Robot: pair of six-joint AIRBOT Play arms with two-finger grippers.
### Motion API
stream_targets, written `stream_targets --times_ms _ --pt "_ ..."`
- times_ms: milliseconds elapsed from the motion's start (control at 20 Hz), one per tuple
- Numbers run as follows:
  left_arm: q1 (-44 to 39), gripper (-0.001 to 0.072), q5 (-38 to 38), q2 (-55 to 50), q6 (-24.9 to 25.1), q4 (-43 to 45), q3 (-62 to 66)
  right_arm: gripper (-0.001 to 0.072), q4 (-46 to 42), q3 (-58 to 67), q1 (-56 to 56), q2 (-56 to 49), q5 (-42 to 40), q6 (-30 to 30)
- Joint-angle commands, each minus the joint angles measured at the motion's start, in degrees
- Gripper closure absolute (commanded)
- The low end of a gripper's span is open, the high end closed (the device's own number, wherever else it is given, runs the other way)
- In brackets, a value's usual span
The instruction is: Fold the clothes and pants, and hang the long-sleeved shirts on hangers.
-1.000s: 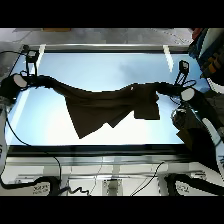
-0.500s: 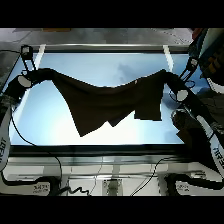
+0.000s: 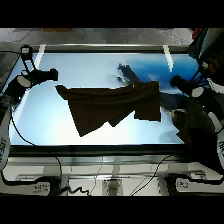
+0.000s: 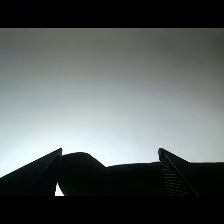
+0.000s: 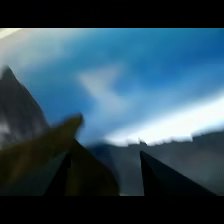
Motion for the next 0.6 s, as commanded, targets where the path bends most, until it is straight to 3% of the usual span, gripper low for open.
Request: stream_targets --times_ms 0,50,200,450,550 --pt "0.44 0.0016 -10.84 0.02 0.02 -0.04 0.00 0.0214 1.64 3.08 -8.98 -3.91 27.65 -0.87" --pt "0.46 0.0015 -13.46 0.02 0.04 -0.04 0.00 0.0183 4.42 3.50 -10.54 -5.95 31.78 -3.45" --pt "0.44 0.0016 -17.59 0.02 0.04 -0.04 0.00 0.0182 16.83 3.67 -11.45 -11.63 35.19 -10.71" --pt "0.44 0.0015 -17.84 0.02 0.04 -0.07 0.00 0.0194 18.97 10.82 -5.99 -20.72 32.76 -11.04" --pt "0.44 0.0016 -17.86 0.02 0.04 -0.07 0.00 0.0221 15.34 15.04 -3.87 -23.78 31.56 -5.81"
